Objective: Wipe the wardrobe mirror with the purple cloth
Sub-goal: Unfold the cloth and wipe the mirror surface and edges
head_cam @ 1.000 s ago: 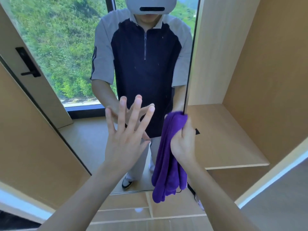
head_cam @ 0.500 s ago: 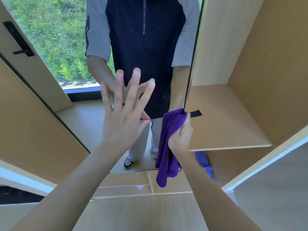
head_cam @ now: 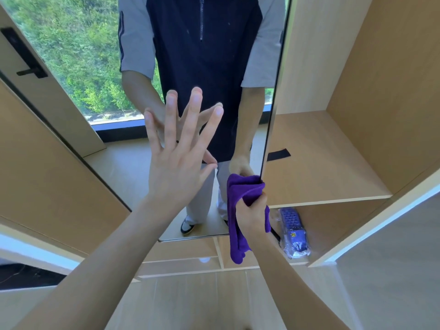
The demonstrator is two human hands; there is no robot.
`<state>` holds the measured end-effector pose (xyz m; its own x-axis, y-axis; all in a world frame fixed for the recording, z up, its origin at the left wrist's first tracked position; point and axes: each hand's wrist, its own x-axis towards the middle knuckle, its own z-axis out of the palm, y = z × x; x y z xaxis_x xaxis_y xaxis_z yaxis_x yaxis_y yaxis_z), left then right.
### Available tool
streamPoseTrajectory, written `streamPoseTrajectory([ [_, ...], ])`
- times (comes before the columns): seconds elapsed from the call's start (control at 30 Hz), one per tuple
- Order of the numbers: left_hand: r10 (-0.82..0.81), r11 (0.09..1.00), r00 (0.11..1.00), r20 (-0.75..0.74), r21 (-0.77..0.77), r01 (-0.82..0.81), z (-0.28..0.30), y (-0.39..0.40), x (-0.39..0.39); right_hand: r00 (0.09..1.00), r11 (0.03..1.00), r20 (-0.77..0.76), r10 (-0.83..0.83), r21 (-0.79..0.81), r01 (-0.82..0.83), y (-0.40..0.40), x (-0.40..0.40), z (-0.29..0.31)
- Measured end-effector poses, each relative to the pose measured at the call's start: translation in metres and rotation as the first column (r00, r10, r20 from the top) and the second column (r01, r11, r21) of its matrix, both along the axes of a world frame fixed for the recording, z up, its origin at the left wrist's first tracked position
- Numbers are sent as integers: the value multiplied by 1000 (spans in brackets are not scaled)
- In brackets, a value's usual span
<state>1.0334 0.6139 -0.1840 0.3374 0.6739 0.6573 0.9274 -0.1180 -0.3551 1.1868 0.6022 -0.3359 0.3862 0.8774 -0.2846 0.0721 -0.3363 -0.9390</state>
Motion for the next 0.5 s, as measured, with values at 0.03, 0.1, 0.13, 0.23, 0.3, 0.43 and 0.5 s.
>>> streamPoseTrajectory([
  [0.03, -2, 1000, 1000, 2, -7, 2, 0, 0, 1, 1000, 1000, -22, 0, 10, 0, -1, 0, 1],
  [0.1, -4, 1000, 1000, 7, -20, 4, 2, 0, 2, 997, 997, -76, 29, 72, -23, -2, 2, 8],
  [0.13, -5, 1000, 1000, 8, -21, 5, 2, 0, 2, 994, 992, -90, 57, 119, -46, -3, 4, 14],
  [0.23, -6, 1000, 1000, 9, -19, 7, 1, 1, 2, 990, 952, -61, 130, 288, -108, -3, 9, 41],
  [0.3, -9, 1000, 1000, 5, -20, 9, 1, 1, 1, 989, 906, -32, 147, 405, -122, 3, 10, 67],
  [0.43, -18, 1000, 1000, 1, -11, 18, 1, 2, -1, 996, 766, 33, 88, 637, -89, 23, 11, 118],
  [0.5, -16, 1000, 1000, -8, 17, 16, 1, 3, -1, 998, 736, 49, 31, 675, -56, 31, 12, 124],
])
